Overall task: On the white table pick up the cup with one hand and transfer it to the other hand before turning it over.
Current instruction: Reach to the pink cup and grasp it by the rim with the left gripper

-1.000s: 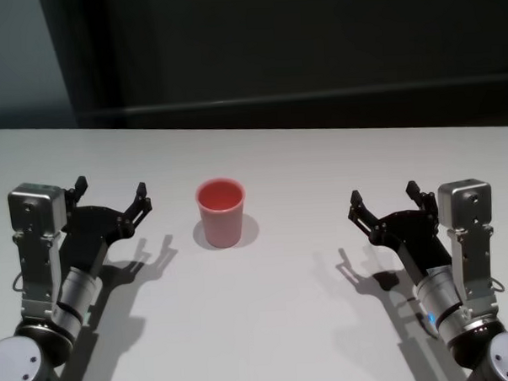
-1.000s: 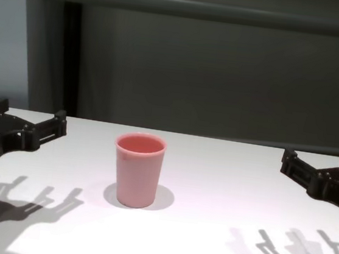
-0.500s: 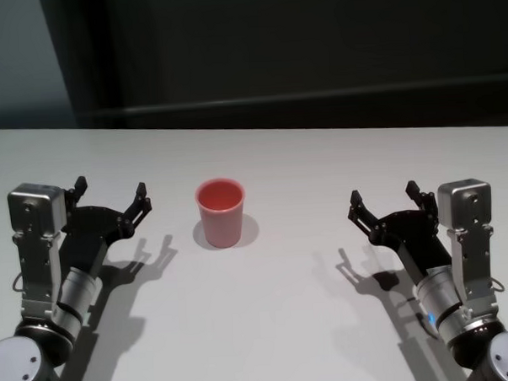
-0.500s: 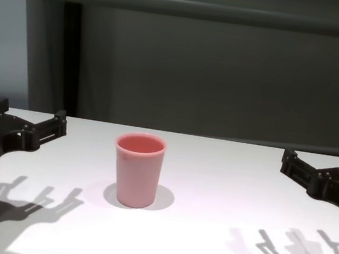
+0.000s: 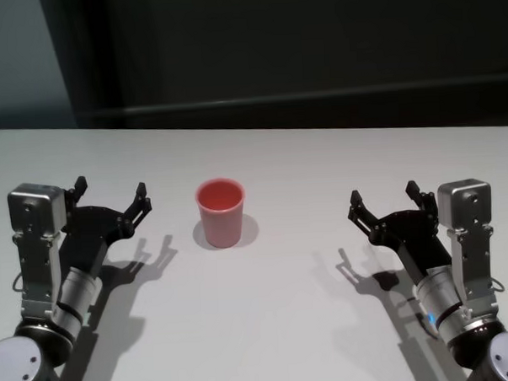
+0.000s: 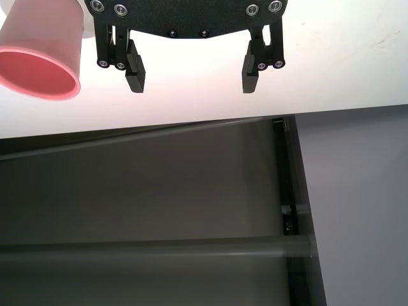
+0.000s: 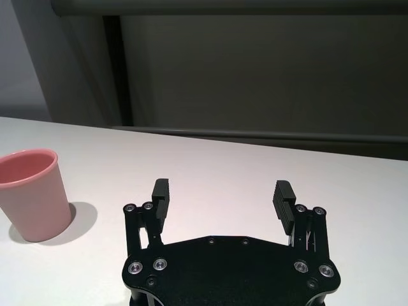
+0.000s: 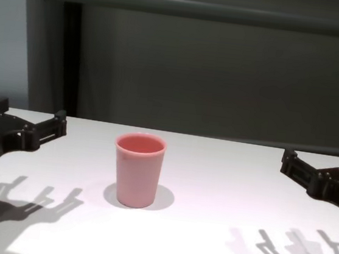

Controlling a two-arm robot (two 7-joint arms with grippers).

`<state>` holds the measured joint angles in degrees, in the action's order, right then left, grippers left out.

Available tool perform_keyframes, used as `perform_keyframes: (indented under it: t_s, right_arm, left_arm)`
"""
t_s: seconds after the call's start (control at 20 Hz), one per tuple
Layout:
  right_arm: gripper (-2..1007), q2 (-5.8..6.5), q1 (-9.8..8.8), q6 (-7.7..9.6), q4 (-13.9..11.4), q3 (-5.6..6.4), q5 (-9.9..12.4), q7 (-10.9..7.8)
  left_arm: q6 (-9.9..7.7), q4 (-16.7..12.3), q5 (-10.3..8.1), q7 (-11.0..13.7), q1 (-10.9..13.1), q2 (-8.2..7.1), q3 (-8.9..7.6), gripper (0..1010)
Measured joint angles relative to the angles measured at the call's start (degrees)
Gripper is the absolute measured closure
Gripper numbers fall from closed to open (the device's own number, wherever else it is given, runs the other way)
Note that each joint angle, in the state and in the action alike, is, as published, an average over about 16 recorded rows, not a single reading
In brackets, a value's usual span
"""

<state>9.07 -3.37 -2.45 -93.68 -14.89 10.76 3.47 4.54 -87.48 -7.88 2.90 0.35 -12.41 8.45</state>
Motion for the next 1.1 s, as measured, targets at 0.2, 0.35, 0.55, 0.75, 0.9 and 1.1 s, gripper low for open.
perform_keyframes:
  t_s: [0.2, 0.35, 0.55, 0.75, 0.9, 1.1]
  right_arm:
    - [3, 0.0, 0.0, 0.0, 0.0, 0.0, 0.0, 0.0]
    - [3, 0.0, 0.0, 0.0, 0.0, 0.0, 0.0, 0.0]
    - [3, 0.0, 0.0, 0.0, 0.0, 0.0, 0.0, 0.0]
    - [3, 0.0, 0.0, 0.0, 0.0, 0.0, 0.0, 0.0]
    - [3, 0.0, 0.0, 0.0, 0.0, 0.0, 0.0, 0.0]
    - [3, 0.0, 0.0, 0.0, 0.0, 0.0, 0.0, 0.0]
  left_arm:
    - [0.0, 0.0, 0.0, 0.0, 0.0, 0.0, 0.0, 7]
    - [0.0, 0.0, 0.0, 0.0, 0.0, 0.0, 0.0, 7]
    - [0.0, 0.0, 0.0, 0.0, 0.0, 0.0, 0.0, 7]
    - [0.0, 0.0, 0.0, 0.0, 0.0, 0.0, 0.0, 7]
    - [0.0, 0.0, 0.0, 0.0, 0.0, 0.0, 0.0, 7]
    - [0.0, 0.0, 0.0, 0.0, 0.0, 0.0, 0.0, 7]
